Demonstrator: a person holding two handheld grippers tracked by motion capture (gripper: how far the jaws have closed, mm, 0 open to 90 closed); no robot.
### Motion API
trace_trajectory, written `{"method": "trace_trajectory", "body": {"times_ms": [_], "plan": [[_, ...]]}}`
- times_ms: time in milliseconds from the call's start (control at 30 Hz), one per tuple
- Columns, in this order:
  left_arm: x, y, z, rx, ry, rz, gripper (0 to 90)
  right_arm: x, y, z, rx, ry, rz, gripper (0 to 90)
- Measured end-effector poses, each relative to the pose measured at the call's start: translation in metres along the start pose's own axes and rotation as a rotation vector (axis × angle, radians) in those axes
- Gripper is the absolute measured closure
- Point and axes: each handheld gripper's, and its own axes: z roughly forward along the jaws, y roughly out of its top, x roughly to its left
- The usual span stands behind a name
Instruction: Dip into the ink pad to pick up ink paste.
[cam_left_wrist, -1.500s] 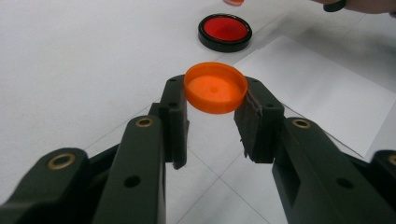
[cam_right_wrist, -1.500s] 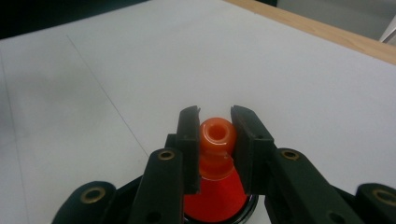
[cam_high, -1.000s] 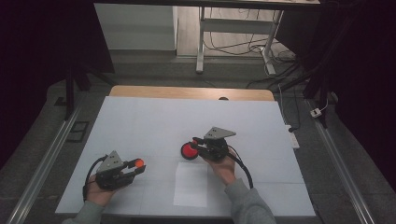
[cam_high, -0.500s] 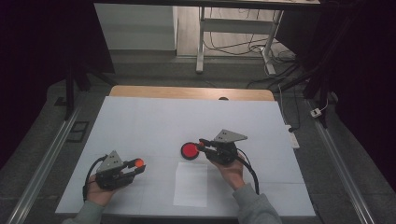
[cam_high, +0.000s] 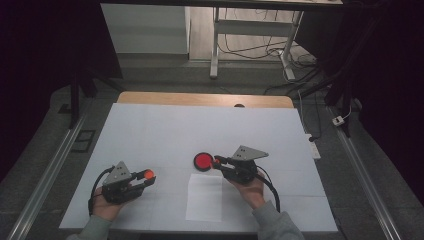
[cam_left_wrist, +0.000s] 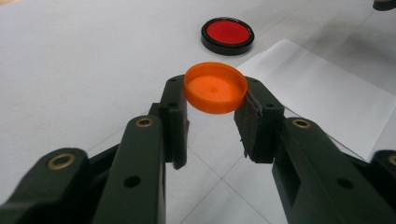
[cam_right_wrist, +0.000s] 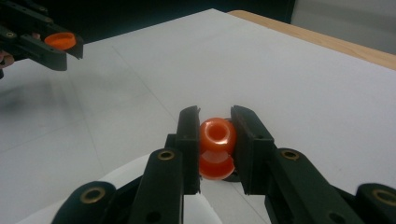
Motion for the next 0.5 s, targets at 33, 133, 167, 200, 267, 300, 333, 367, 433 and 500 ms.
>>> {"method": "trace_trajectory", "body": {"times_ms": [33,133,167,200,267,300,333,367,433,500], "plan": [[0.0001,0.0000,0.0000,0.000,0.000,0.000,65.1,0.0005,-0.0001,-0.0007,0.000,0.000,-0.001,72.2],[0.0001,0.0000,0.0001,0.001,-0.001,0.000,65.1,0.0024,0.0003,-0.0021,0.002,0.005,-0.007,72.2],[0.0001,0.0000,0.0001,0.001,-0.001,0.000,65.0,0.0032,0.0004,-0.0023,0.002,0.010,-0.009,72.2],[0.0001,0.0000,0.0001,0.001,-0.001,0.000,65.1,0.0039,0.0004,-0.0027,0.004,0.014,-0.012,72.2],[0.0002,0.0000,0.0000,0.000,0.000,-0.001,65.0,0.0055,0.0004,-0.0033,0.001,0.018,-0.015,72.2],[0.0003,0.0000,0.0000,0.000,0.000,-0.001,65.1,0.0059,0.0005,-0.0041,0.003,0.018,-0.019,72.2],[0.0005,-0.0001,0.0002,0.000,0.001,-0.001,65.1,0.0064,0.0005,-0.0047,-0.001,0.018,-0.018,72.1],[0.0007,-0.0002,0.0003,0.001,0.000,-0.002,65.1,0.0068,0.0009,-0.0058,0.001,0.017,-0.019,72.1],[0.0007,-0.0002,0.0004,0.001,0.001,-0.001,65.0,0.0076,0.0015,-0.0075,-0.004,0.019,-0.021,72.2],[0.0006,-0.0002,0.0002,0.001,0.001,-0.001,65.1,0.0081,0.0018,-0.0089,-0.004,0.020,-0.023,72.2]]}}
